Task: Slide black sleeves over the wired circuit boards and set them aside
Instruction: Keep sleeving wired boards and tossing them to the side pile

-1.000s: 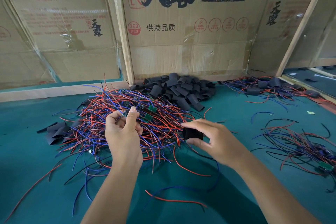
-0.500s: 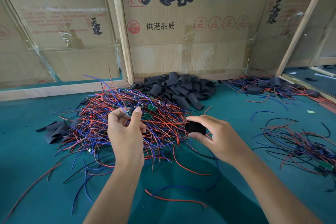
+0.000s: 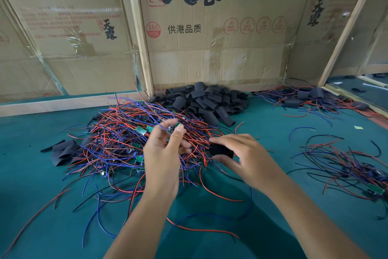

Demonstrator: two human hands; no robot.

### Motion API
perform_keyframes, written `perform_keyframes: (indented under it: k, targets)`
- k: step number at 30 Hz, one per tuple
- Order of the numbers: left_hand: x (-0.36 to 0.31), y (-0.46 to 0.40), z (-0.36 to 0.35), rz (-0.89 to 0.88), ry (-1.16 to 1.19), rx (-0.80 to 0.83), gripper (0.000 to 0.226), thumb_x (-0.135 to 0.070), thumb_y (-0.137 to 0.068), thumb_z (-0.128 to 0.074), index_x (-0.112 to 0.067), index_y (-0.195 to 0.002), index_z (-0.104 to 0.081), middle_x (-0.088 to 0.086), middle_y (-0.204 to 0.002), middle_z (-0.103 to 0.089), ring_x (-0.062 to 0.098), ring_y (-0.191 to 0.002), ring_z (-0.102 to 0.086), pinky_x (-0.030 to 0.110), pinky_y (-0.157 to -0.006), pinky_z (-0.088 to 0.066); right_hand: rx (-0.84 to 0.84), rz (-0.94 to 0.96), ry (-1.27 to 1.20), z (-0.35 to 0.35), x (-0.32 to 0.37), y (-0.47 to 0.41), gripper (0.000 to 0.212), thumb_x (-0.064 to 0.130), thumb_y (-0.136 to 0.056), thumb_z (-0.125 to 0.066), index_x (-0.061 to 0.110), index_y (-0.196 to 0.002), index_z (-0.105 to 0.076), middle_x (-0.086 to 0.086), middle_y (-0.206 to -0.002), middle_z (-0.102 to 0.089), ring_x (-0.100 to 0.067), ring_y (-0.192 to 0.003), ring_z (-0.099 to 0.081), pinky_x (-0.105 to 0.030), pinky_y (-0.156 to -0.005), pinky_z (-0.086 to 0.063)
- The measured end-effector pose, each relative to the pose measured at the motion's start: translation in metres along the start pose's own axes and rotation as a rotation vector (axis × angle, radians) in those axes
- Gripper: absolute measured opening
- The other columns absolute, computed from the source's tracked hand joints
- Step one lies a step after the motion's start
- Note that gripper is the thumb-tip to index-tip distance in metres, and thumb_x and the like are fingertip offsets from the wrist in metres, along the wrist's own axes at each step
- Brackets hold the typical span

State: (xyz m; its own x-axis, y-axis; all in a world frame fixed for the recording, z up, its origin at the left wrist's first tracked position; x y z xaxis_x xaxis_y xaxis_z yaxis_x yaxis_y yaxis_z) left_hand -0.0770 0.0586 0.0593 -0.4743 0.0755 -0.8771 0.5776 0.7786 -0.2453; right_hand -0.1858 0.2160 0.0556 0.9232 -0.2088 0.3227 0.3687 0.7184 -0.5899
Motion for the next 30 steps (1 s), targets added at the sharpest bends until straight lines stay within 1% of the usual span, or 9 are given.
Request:
perform_keyframes:
  k: [3, 7, 10, 14, 16, 20, 23, 27, 30]
  targets:
    - [0.006, 0.009, -0.011, 0.132, 0.108, 0.175, 0.015, -0.013, -0.101, -0.054, -0.006, -0.104, -0.067, 0.011, -0.088, -0.069, 0.018, -0.068, -0.065, 0.025, -0.064, -0.056, -0.107, 0.039, 0.083, 0.000, 0.006, -0.002, 0.039, 0.037, -0.088, -0.067, 0.013, -0.118, -0.072, 0.002, -0.109, -0.074, -0.013, -0.100, -0.059, -0.031, -0.093, -0.039]
    - [0.007, 0.012, -0.015, 0.064, -0.015, 0.284, 0.014, -0.024, -0.094, -0.061, -0.017, -0.102, -0.071, 0.008, -0.093, -0.073, 0.018, -0.073, -0.066, 0.024, -0.058, -0.053, -0.173, -0.013, -0.021, 0.005, 0.007, -0.002, 0.035, 0.030, -0.090, -0.069, 0.015, -0.122, -0.070, 0.005, -0.114, -0.072, -0.011, -0.104, -0.060, -0.032, -0.092, -0.045]
    - [0.008, 0.011, -0.013, 0.022, -0.072, 0.298, 0.010, -0.028, -0.089, -0.068, -0.024, -0.097, -0.071, 0.005, -0.091, -0.073, 0.015, -0.075, -0.065, 0.023, -0.057, -0.052, -0.156, -0.033, -0.156, 0.006, 0.005, -0.002, 0.037, 0.024, -0.091, -0.072, 0.015, -0.127, -0.067, 0.004, -0.119, -0.069, -0.014, -0.108, -0.065, -0.032, -0.092, -0.051]
    - [0.011, 0.012, -0.012, 0.006, -0.160, 0.317, 0.010, -0.029, -0.089, -0.070, -0.027, -0.098, -0.073, -0.009, -0.084, -0.067, 0.007, -0.071, -0.057, 0.022, -0.059, -0.051, -0.162, -0.022, -0.196, 0.007, 0.004, -0.003, 0.039, 0.024, -0.091, -0.072, 0.013, -0.128, -0.066, 0.002, -0.118, -0.068, -0.009, -0.109, -0.063, -0.020, -0.095, -0.047]
    - [0.011, 0.014, -0.013, 0.008, -0.161, 0.336, 0.010, -0.030, -0.089, -0.072, -0.027, -0.098, -0.074, -0.010, -0.083, -0.067, 0.007, -0.069, -0.055, 0.020, -0.060, -0.050, -0.148, -0.005, -0.199, 0.007, 0.005, -0.003, 0.040, 0.026, -0.091, -0.071, 0.013, -0.129, -0.065, 0.004, -0.120, -0.068, -0.005, -0.111, -0.062, -0.015, -0.096, -0.044]
    - [0.010, 0.014, -0.013, 0.008, -0.166, 0.336, 0.013, -0.027, -0.086, -0.071, -0.023, -0.098, -0.075, -0.004, -0.087, -0.072, 0.009, -0.070, -0.058, 0.020, -0.062, -0.051, -0.142, -0.003, -0.210, 0.007, 0.006, -0.003, 0.041, 0.029, -0.091, -0.070, 0.013, -0.129, -0.065, 0.005, -0.121, -0.069, -0.005, -0.111, -0.063, -0.015, -0.096, -0.045]
    - [0.009, 0.013, -0.012, -0.004, -0.188, 0.333, 0.010, -0.024, -0.086, -0.073, -0.024, -0.096, -0.075, -0.005, -0.084, -0.073, 0.008, -0.069, -0.059, 0.020, -0.063, -0.052, -0.151, -0.023, -0.198, 0.008, 0.007, -0.002, 0.042, 0.031, -0.090, -0.070, 0.011, -0.127, -0.066, 0.003, -0.118, -0.070, -0.008, -0.107, -0.065, -0.016, -0.093, -0.047]
    - [0.009, 0.011, -0.011, -0.032, -0.236, 0.351, 0.013, -0.008, -0.088, -0.073, -0.021, -0.091, -0.077, -0.005, -0.087, -0.075, 0.003, -0.073, -0.065, 0.016, -0.066, -0.051, -0.149, -0.023, -0.184, 0.010, 0.010, -0.002, 0.043, 0.030, -0.088, -0.071, 0.009, -0.125, -0.067, 0.000, -0.116, -0.071, -0.011, -0.104, -0.067, -0.020, -0.089, -0.050]
    - [0.009, 0.011, -0.011, -0.013, -0.241, 0.355, 0.012, -0.010, -0.091, -0.071, -0.019, -0.091, -0.078, -0.003, -0.089, -0.077, 0.003, -0.070, -0.064, 0.016, -0.066, -0.052, -0.142, -0.027, -0.186, 0.011, 0.011, -0.003, 0.043, 0.029, -0.087, -0.072, 0.008, -0.124, -0.067, -0.001, -0.116, -0.071, -0.012, -0.104, -0.067, -0.019, -0.091, -0.049]
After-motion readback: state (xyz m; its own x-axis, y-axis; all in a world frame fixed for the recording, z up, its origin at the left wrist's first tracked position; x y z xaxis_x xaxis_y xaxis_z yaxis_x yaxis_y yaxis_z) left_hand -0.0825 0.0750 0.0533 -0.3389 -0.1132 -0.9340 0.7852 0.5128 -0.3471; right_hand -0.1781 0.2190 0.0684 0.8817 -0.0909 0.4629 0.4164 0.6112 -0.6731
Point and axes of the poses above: each hand's wrist, its own y-axis away from the middle knuckle, its own z-axis out of the back of the hand, x = y × z, the point moved 3 cm from there along -y, towards the middle knuckle
